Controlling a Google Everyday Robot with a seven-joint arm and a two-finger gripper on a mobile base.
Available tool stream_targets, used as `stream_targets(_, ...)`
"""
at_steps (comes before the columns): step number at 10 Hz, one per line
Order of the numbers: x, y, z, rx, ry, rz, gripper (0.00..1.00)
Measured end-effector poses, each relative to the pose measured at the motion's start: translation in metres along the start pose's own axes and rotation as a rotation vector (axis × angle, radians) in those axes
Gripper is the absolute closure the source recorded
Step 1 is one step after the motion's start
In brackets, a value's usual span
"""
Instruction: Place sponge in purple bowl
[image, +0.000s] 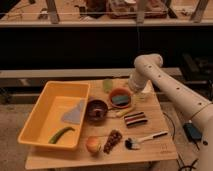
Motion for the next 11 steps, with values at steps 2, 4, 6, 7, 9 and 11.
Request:
stream_targets(2,0.000,-0.009,0.010,0.009,0.009,-0.015,0.20)
stream_targets(4,0.001,-0.017,0.024,0.025,0.021,-0.034,0.20)
stream_targets(6,0.007,-0.022,0.033,0.040,0.031,-0.034,0.20)
stream_targets(7,0.010,-0.025,0.039,0.045,0.035,-0.032,0.20)
stream_targets(9,0.010,-0.031,0.044,0.047,0.043,-0.039,0.20)
stream_targets(11,0.007,-0.037,0.046,0.044,0.050,-0.051,0.20)
